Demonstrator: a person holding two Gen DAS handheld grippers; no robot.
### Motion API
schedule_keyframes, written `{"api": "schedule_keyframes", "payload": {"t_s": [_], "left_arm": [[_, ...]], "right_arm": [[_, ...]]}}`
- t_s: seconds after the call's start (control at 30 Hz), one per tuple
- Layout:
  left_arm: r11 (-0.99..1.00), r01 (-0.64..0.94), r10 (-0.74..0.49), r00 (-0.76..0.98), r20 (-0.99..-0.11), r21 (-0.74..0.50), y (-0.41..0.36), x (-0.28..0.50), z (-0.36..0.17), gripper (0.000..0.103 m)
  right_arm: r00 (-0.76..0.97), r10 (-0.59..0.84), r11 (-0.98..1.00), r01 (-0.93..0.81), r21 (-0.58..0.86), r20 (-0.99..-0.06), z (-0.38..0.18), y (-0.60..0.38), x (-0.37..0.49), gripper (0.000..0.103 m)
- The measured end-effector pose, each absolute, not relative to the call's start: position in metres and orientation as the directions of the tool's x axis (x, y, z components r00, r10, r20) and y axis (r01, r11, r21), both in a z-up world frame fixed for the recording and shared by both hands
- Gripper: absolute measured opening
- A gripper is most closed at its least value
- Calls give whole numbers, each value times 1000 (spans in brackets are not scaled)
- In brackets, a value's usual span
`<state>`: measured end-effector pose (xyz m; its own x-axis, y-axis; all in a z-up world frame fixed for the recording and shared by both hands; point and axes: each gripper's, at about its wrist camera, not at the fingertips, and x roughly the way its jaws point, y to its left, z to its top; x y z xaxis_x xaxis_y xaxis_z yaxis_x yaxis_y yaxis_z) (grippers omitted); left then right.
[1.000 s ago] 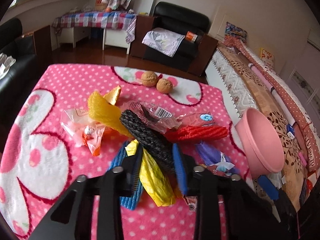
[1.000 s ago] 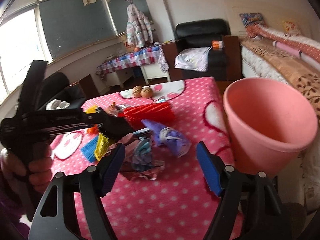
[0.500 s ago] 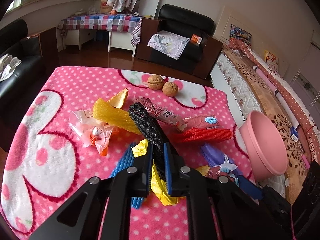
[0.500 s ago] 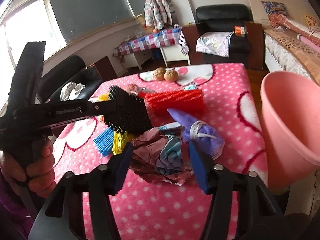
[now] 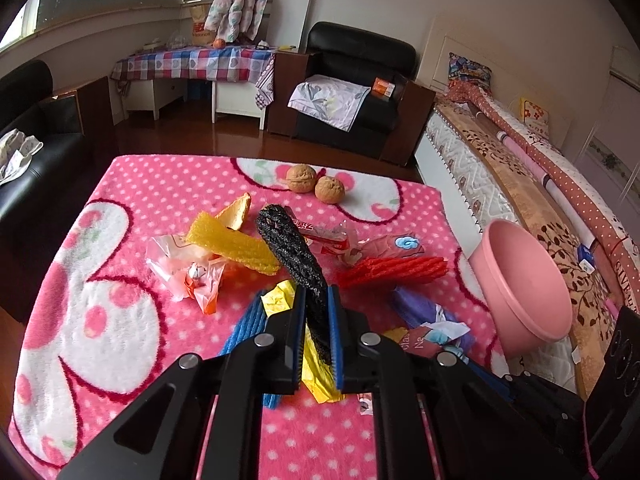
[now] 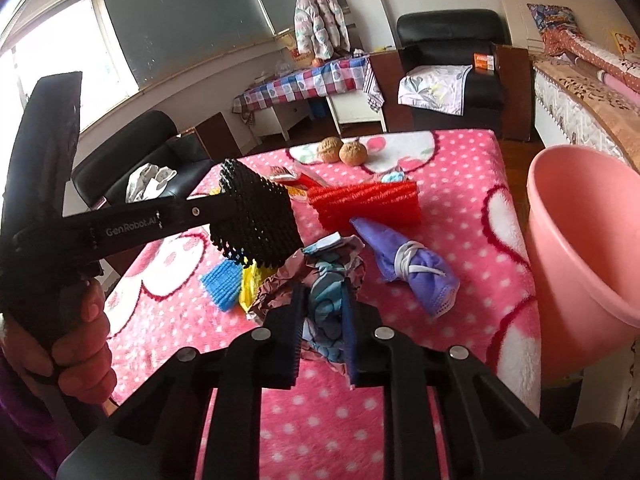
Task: Collect trash
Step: 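Carry both held items over the pink bucket and open both tools to drop them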
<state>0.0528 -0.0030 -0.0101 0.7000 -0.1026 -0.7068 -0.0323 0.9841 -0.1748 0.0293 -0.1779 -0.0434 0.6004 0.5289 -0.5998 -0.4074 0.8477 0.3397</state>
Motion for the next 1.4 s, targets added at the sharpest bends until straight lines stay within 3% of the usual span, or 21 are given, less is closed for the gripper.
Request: {"api": "schedule_keyframes", "payload": {"t_s": [0.43, 0.67, 1.03, 1.4], "left_arm": [[959, 70, -229, 764, -604, -275, 6, 21, 30, 10], [948, 140, -282, 784, -553, -285, -4, 16, 56, 10], [927, 271, -373, 747, -551, -260, -74, 45, 73, 10], [887, 397, -452, 641, -620, -236, -171, 98, 46, 10]], "right_arm": [[720, 501, 856, -332, 396, -479, 14, -223, 4, 17], [792, 416, 881, -230, 414, -446, 29, -262, -1, 17], [863, 195, 926, -6, 377, -467, 27, -335, 13, 17], [835, 104, 929, 112, 353, -541, -10, -371, 47, 17]]}}
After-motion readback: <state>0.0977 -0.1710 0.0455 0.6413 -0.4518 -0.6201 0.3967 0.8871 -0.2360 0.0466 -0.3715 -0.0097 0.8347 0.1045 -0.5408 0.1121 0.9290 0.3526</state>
